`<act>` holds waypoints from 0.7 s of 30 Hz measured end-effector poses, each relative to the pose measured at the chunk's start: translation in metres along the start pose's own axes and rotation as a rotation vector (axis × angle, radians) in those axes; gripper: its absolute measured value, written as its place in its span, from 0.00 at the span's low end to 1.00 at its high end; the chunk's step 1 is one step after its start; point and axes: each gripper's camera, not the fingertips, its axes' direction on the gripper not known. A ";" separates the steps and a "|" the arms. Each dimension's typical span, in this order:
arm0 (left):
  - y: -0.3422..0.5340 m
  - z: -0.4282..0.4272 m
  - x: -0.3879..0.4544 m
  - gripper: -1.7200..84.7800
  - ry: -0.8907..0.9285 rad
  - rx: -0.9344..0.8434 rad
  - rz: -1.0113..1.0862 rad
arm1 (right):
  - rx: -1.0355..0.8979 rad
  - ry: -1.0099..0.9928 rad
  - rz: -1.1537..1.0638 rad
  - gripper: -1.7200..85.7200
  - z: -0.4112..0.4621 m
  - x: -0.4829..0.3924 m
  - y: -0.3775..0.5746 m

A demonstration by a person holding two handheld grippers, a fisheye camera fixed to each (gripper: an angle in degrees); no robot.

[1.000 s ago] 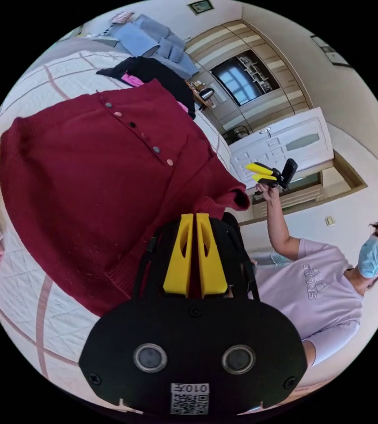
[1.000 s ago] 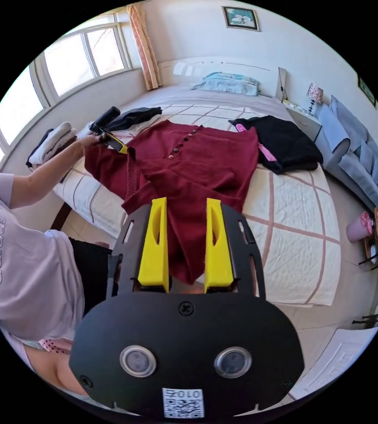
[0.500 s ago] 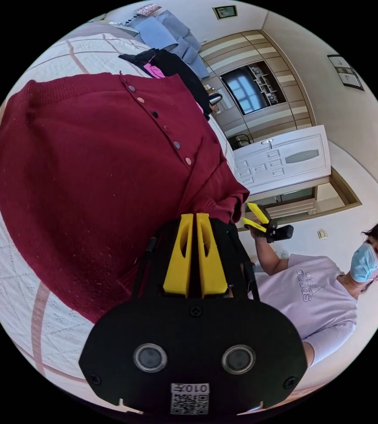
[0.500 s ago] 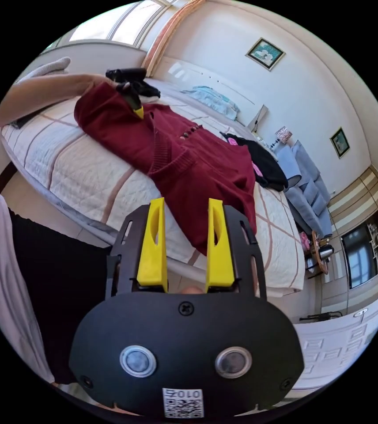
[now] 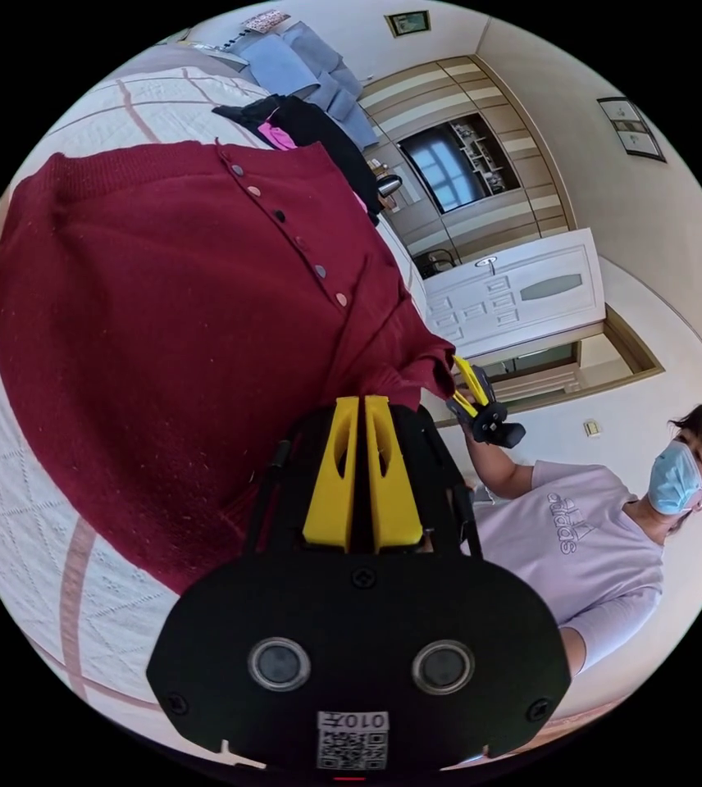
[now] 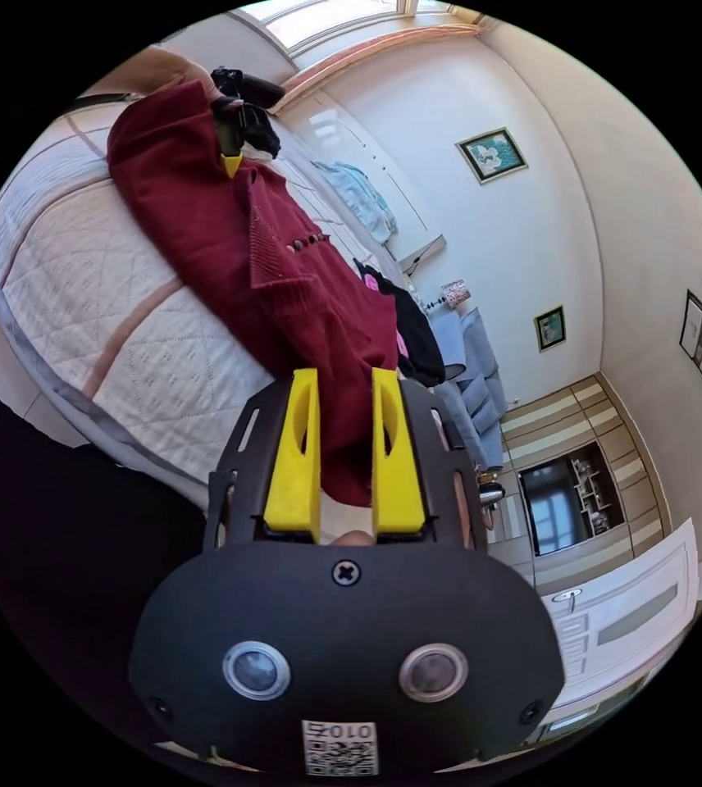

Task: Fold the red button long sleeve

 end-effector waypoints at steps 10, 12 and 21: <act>0.020 0.006 0.095 0.03 -0.182 -0.028 0.148 | -0.007 -0.368 0.093 0.07 0.031 0.065 -0.014; 0.027 0.013 0.119 0.03 -0.283 -0.061 0.167 | -0.014 -0.483 0.126 0.06 0.041 0.084 -0.012; 0.107 0.109 0.249 0.04 -0.830 -0.185 0.329 | 0.063 -0.777 0.243 0.04 0.030 0.174 0.005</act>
